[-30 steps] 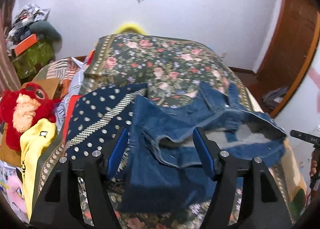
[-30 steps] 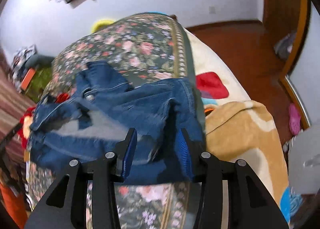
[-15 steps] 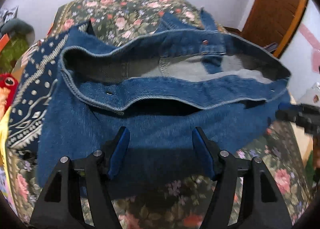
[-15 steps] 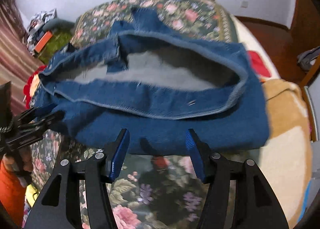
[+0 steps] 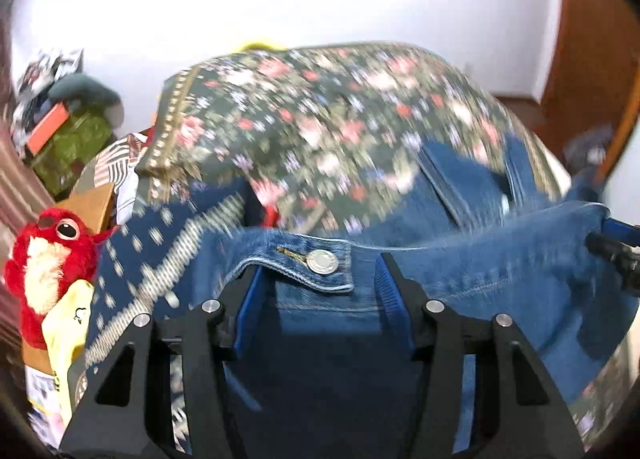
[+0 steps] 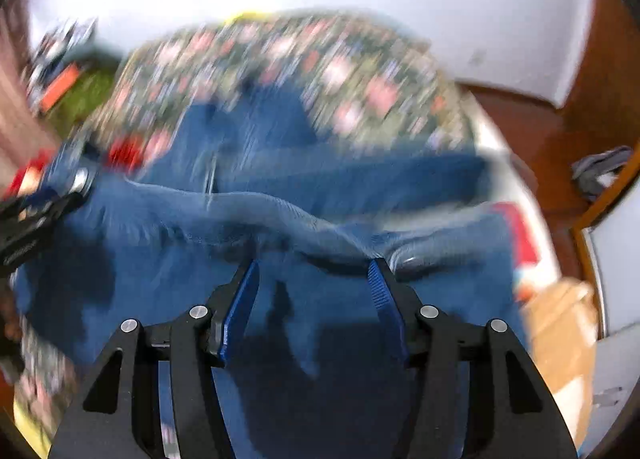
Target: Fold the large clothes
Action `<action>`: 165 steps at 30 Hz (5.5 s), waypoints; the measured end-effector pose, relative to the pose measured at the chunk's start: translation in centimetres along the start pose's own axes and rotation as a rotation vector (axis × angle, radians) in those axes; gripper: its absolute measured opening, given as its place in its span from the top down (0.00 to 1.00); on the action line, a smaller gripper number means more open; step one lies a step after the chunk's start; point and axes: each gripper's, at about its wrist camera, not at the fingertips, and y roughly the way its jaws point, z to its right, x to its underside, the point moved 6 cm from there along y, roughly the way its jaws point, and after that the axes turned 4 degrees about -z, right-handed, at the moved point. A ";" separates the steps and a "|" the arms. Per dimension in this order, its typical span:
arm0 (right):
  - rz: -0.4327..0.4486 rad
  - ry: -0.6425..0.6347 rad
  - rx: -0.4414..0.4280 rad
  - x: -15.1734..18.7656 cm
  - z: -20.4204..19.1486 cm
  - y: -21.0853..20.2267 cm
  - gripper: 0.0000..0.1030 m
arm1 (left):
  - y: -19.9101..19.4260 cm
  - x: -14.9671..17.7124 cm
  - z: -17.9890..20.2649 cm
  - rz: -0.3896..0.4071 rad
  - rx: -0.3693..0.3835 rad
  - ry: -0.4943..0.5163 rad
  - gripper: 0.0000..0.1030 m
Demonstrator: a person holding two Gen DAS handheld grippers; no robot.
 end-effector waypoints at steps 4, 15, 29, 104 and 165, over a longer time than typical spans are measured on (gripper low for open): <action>0.052 0.070 -0.046 -2.3 0.7 -1.9 0.47 | -1.1 -1.0 -1.9 -0.003 0.074 -0.095 0.45; -0.082 -0.114 -0.181 3.7 -5.6 -1.2 0.35 | -5.5 -0.1 0.5 0.046 0.109 -0.019 0.40; -0.233 -0.238 -0.013 9.6 -2.2 0.8 0.17 | -4.4 7.6 2.6 -0.089 0.120 0.095 0.15; -0.323 -0.217 -0.300 10.2 -13.4 -1.3 0.10 | -18.6 5.0 -5.1 0.308 0.290 -0.427 0.93; -0.185 -0.056 -0.084 13.9 3.0 -4.4 0.09 | -8.8 12.9 9.7 -0.042 0.069 0.201 0.07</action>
